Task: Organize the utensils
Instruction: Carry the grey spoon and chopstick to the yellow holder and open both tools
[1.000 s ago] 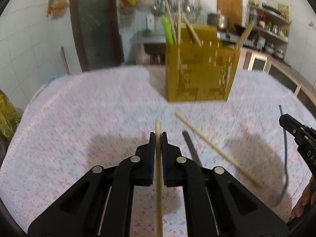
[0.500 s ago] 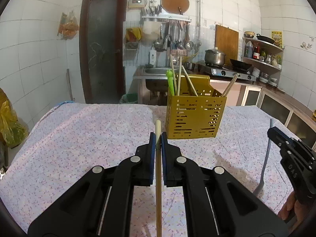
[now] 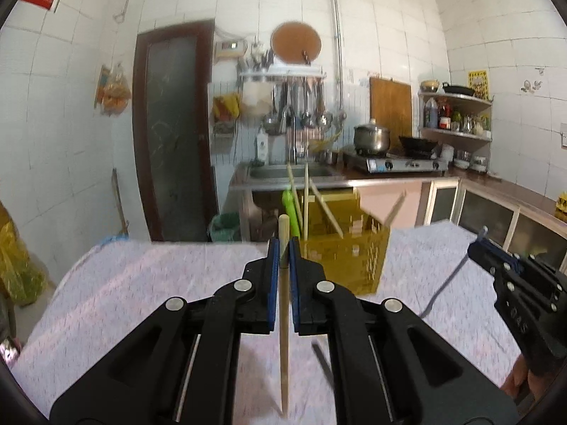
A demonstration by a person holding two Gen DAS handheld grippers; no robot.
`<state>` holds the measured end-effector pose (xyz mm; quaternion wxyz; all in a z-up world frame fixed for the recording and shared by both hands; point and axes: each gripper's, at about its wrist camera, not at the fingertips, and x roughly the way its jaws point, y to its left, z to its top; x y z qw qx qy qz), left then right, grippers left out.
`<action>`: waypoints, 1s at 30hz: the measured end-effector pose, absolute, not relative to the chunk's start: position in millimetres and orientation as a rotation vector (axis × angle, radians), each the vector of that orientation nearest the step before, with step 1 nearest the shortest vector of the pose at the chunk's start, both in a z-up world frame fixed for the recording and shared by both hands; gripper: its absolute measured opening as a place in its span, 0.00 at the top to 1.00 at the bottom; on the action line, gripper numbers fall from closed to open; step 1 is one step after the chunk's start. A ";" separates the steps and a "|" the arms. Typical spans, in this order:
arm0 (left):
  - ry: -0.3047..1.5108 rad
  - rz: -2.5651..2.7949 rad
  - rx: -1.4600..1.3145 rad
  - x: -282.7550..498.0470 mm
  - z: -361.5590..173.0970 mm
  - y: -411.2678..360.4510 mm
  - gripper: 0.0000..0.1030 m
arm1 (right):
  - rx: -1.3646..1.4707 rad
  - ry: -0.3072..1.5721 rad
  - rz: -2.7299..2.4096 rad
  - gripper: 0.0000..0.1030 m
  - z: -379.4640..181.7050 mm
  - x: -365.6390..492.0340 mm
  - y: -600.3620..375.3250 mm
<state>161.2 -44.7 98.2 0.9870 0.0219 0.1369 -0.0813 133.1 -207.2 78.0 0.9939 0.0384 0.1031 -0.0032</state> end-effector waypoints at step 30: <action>0.258 -0.220 -0.061 374.6 127.0 -103.2 0.95 | 0.040 0.260 -0.034 0.93 147.7 328.8 -205.3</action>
